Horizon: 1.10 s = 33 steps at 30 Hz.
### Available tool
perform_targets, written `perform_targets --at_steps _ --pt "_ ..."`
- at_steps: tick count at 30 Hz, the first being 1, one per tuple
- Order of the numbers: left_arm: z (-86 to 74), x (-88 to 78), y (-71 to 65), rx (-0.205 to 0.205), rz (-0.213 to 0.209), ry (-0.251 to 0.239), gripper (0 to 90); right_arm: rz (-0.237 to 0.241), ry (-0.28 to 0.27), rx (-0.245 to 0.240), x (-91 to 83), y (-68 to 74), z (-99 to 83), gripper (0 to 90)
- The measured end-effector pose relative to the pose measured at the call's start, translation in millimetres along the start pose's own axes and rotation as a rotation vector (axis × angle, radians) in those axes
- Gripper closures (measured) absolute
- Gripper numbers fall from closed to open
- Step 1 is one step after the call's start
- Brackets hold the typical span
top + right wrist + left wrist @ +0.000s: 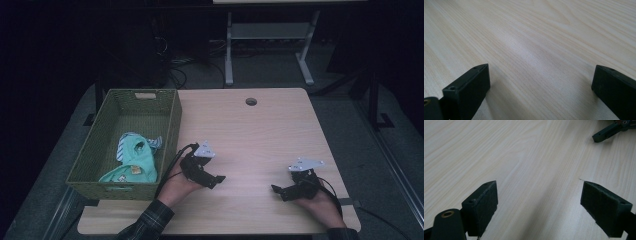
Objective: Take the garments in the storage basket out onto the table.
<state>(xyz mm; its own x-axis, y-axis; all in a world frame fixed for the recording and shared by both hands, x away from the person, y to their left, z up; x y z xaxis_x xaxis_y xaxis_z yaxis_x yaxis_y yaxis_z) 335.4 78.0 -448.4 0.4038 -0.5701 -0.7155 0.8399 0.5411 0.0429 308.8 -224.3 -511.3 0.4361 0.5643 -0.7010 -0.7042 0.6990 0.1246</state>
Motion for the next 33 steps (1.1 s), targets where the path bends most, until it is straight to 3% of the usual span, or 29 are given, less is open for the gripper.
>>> perform_targets --at_steps 33 --pt "25.3 -24.5 6.2 0.013 -0.025 -0.043 13.9 0.0 -0.001 0.0 0.0 0.0 0.0 1.5"
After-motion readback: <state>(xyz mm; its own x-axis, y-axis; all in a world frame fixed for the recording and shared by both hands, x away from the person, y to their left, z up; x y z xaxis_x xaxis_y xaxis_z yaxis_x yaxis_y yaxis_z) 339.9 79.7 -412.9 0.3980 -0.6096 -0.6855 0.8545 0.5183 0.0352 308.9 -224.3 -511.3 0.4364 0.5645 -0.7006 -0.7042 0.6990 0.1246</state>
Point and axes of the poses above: each handheld gripper's, and its own axes: x roughly forward along the jaws, z roughly out of its top, y roughly to its left, the point moved 4 cm from there along x, roughly forward along the jaws, and after that the axes turned 7 degrees about z, right-handed, at the moved point
